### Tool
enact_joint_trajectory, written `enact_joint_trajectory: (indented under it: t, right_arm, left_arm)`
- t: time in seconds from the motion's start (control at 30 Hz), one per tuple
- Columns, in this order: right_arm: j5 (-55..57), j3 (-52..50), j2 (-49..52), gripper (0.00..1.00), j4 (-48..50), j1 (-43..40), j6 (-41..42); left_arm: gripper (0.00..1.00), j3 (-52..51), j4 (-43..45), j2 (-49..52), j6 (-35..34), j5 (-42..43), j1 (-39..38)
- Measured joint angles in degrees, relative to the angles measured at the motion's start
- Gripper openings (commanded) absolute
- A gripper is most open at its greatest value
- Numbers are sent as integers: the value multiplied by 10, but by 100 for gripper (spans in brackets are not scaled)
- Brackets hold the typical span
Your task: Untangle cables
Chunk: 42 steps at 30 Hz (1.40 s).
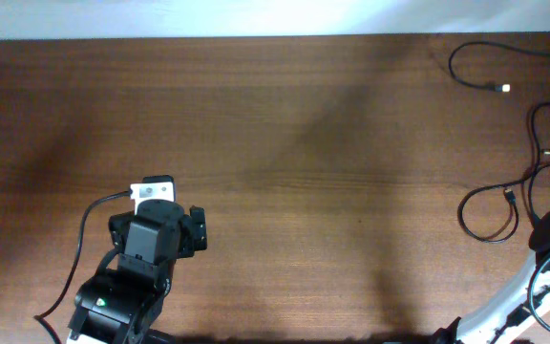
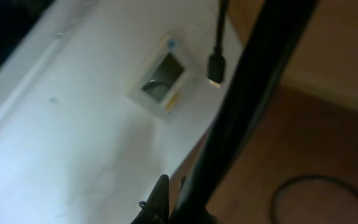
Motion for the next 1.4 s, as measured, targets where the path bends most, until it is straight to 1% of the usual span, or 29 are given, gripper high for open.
enact_joint_trajectory:
  t: [0.1, 0.33, 0.37, 0.4, 0.43, 0.47, 0.5, 0.7, 0.87, 0.97, 1.03, 1.1, 1.17, 1.27, 1.3, 1.4]
  right_arm:
    - [40, -16, 0, 4, -2, 1, -41]
    - [89, -93, 19, 4, -1, 1, -64]
    - [92, -106, 28, 28, 0, 1, -64]
    - [92, -118, 33, 56, 2, 1, -64]
    - [92, -134, 42, 79, 3, 1, -66]
    - [93, -142, 46, 98, 3, 1, -66]
    - [94, -147, 49, 99, -1, 1, -66]
    - [79, -151, 49, 99, -51, 1, -86]
    - [7, -151, 42, 99, -81, 3, -163]
    - [-9, -151, -15, 99, -102, 18, -213]
    - [-21, -151, -55, 99, -116, 34, -223]
    - [-32, -151, -106, 99, -137, 70, -234]
    - [-37, -151, -145, 99, -174, 126, -244]
    - [-29, -151, -169, 99, -233, 183, -249]
    - [-7, -151, -183, 99, -276, 222, -252]
    - [21, -151, -192, 99, -335, 273, -257]
  left_arm:
    - [99, 0, 0, 0, 0, 0, 0]
    - [99, 0, 0, 0, 0, 0, 0]
    - [99, 0, 0, 0, 0, 0, 0]
    - [99, 0, 0, 0, 0, 0, 0]
    - [99, 0, 0, 0, 0, 0, 0]
    - [99, 0, 0, 0, 0, 0, 0]
    - [99, 0, 0, 0, 0, 0, 0]
    - [99, 0, 0, 0, 0, 0, 0]
    - [99, 0, 0, 0, 0, 0, 0]
    - [99, 0, 0, 0, 0, 0, 0]
    - [98, 0, 0, 0, 0, 0, 0]
    - [99, 0, 0, 0, 0, 0, 0]
    - [99, 0, 0, 0, 0, 0, 0]
    - [99, 0, 0, 0, 0, 0, 0]
    - [99, 0, 0, 0, 0, 0, 0]
    - [99, 0, 0, 0, 0, 0, 0]
